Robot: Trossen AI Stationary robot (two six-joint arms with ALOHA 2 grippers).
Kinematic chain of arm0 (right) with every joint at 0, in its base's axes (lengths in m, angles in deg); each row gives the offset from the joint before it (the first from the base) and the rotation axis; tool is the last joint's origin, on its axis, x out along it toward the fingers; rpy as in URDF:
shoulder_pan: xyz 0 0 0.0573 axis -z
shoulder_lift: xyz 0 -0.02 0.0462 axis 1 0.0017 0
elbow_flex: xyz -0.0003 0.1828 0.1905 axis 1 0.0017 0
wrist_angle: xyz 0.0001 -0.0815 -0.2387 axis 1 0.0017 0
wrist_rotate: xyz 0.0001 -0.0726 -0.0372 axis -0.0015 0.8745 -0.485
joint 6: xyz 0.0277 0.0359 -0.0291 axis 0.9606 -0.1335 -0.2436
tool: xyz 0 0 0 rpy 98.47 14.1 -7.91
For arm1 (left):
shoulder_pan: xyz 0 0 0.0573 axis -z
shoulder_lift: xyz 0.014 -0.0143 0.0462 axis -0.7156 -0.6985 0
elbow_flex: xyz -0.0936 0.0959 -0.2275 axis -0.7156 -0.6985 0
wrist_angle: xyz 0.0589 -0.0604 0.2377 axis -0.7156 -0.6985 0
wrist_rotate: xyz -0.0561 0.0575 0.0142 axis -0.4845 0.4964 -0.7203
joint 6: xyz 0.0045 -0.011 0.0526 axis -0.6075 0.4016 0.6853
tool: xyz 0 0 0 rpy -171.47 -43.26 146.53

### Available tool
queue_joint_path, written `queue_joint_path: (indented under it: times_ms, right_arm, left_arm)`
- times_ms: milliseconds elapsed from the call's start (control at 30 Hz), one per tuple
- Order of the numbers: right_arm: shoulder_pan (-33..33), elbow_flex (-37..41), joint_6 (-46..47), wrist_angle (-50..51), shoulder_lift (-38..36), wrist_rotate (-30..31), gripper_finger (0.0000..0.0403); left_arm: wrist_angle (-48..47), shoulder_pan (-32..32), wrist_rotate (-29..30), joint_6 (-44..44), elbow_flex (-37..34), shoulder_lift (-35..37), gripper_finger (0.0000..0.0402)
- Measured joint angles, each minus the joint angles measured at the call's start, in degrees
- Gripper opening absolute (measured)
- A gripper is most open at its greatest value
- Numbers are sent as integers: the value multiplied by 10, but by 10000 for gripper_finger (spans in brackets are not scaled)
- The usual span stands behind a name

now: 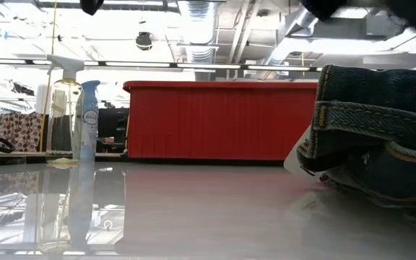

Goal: Fold Laundry from Bin
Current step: Fold the blue pants from the red laundry bin, then remove the gray boxer from the red laundry bin

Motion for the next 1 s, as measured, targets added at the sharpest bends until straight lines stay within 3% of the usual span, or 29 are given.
queue_joint_path:
  times_ms: [200, 400, 500, 600, 767, 867, 1000]
  right_arm:
    - [46, 0, -90, 7, -113, 173, 46]
    - [140, 0, -280, -61, -213, 271, 62]
    - [203, 0, -426, -156, -262, 283, 82]
    - [275, -1, -574, -257, -301, 283, 110]
    - [424, -1, -772, -379, -335, 283, 167]
    - [517, -1, -811, -417, -338, 283, 199]
    - [625, -1, -792, -410, -327, 253, 228]
  left_arm:
    - [51, 0, -36, 97, 0, 0, 47]
    - [117, -3, -37, 214, 2, 0, 139]
    - [132, -15, -33, 260, 27, -2, 189]
    - [129, -42, 16, 278, 68, -11, 225]
    - [123, -103, 65, 333, 146, -38, 241]
    - [120, -145, 68, 371, 185, -62, 239]
    - [118, -200, 77, 388, 223, -92, 236]
